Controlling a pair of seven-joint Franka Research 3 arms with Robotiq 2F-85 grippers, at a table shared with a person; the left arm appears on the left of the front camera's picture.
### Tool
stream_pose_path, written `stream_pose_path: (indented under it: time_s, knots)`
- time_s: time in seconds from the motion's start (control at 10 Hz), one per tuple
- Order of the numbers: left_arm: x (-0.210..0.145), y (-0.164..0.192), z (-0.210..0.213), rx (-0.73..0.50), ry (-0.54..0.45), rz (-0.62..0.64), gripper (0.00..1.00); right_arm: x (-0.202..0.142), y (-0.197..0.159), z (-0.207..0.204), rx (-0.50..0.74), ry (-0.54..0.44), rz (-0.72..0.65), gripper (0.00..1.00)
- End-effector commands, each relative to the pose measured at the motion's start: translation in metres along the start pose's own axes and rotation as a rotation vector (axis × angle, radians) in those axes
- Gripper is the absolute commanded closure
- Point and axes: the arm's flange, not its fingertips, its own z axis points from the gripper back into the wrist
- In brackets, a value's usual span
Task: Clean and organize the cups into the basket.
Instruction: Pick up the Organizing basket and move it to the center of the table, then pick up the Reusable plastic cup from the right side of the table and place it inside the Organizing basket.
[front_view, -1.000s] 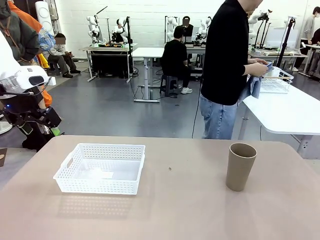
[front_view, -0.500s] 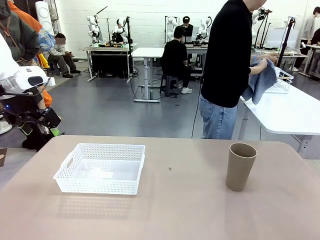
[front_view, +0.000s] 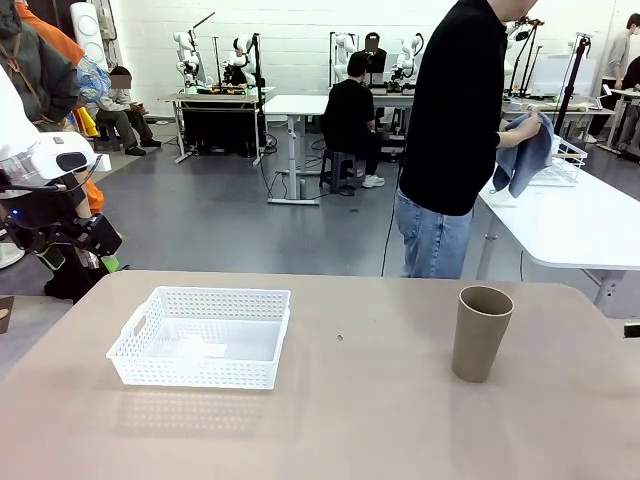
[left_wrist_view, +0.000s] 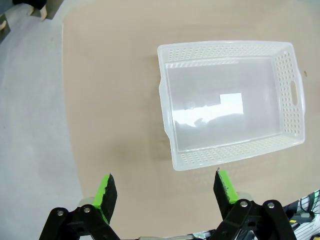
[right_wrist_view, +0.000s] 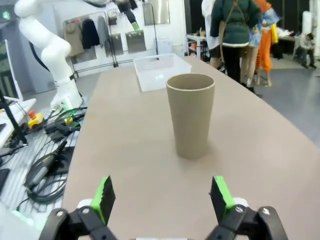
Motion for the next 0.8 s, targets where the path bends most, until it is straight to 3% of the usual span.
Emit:
stream_pose_path:
  time_s: [0.0,0.3,0.4,0.5,0.7]
  knots:
    - [0.001,-0.002,0.001,0.006,-0.001,-0.004,0.00,0.000,0.001,0.001,0.014,-0.014,0.002,0.00]
    - [0.000,0.000,0.000,0.000,0.000,0.000,0.00,0.000,0.001,0.001,0.014,-0.014,0.002,0.00]
    - [0.014,-0.004,-0.027,0.059,0.073,0.008,0.00,0.001,0.001,0.001,-0.001,-0.004,0.000,0.00]
    - [0.025,-0.009,-0.049,0.059,0.120,0.022,0.00,-0.012,-0.012,-0.013,0.077,0.012,0.060,0.00]
    - [0.031,-0.017,-0.072,0.046,0.180,0.008,0.00,-0.033,-0.037,-0.039,0.088,0.029,0.052,0.00]
